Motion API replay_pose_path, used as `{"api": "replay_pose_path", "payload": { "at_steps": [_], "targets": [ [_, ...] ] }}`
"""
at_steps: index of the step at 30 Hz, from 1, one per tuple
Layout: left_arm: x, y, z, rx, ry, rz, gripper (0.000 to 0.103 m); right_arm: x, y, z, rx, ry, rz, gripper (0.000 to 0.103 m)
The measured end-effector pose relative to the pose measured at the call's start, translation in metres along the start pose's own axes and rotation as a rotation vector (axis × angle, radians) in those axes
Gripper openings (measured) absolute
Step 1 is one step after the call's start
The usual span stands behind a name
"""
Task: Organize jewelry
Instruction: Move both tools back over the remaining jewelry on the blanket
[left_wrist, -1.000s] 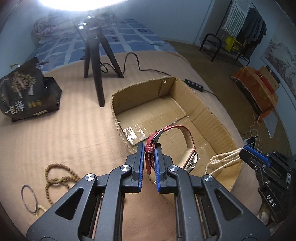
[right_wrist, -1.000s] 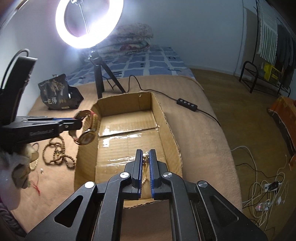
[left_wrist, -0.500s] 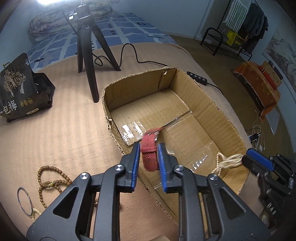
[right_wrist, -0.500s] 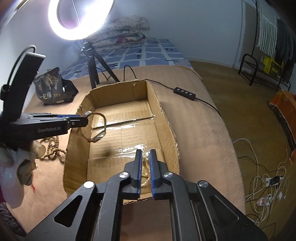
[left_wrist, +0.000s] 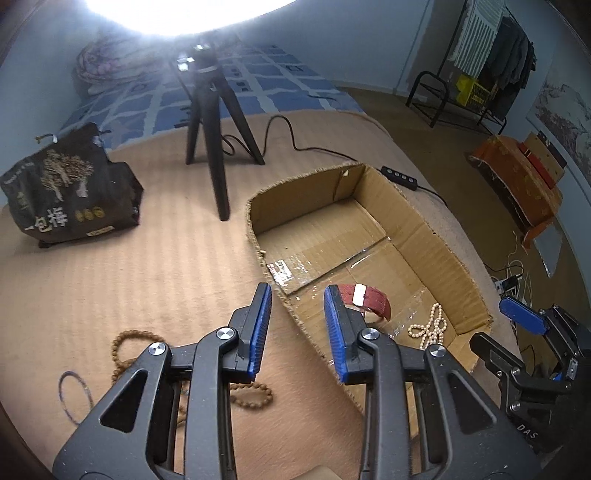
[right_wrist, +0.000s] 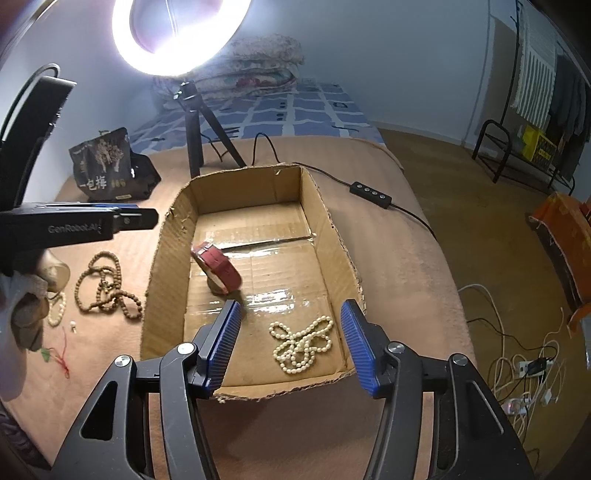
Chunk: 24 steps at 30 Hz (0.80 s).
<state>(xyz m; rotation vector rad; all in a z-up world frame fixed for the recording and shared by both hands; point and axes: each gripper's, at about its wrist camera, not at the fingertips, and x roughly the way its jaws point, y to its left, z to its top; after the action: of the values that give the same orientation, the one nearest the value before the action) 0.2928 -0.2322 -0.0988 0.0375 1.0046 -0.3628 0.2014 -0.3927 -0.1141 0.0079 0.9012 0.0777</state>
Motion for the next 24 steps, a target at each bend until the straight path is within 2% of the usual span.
{"api": "replay_pose_path", "payload": {
  "at_steps": [12, 14, 15, 16, 17, 24],
  "targets": [
    [-0.077, 0.027, -0.017, 0.024, -0.095, 0.015, 0.029, -0.042, 0.028, 0.005, -0.025, -0.068, 0.002, 0.056],
    [-0.097, 0.039, -0.025, 0.028, -0.116, 0.028, 0.030, -0.050, 0.035, 0.006, -0.030, -0.083, 0.008, 0.064],
    [-0.103, 0.043, -0.027, 0.028, -0.121, 0.032, 0.034, -0.055, 0.039, 0.006, -0.035, -0.094, 0.012, 0.068],
    [-0.112, 0.051, -0.032, 0.025, -0.131, 0.034, 0.041, -0.058, 0.043, 0.006, -0.040, -0.100, 0.015, 0.069],
    [-0.122, 0.060, -0.037, 0.015, -0.142, 0.034, 0.044, -0.062, 0.049, 0.006, -0.052, -0.106, 0.021, 0.069],
    [-0.163, 0.116, -0.074, -0.034, -0.148, 0.078, 0.044, -0.075, 0.084, 0.003, -0.137, -0.114, 0.079, 0.070]
  ]
}}
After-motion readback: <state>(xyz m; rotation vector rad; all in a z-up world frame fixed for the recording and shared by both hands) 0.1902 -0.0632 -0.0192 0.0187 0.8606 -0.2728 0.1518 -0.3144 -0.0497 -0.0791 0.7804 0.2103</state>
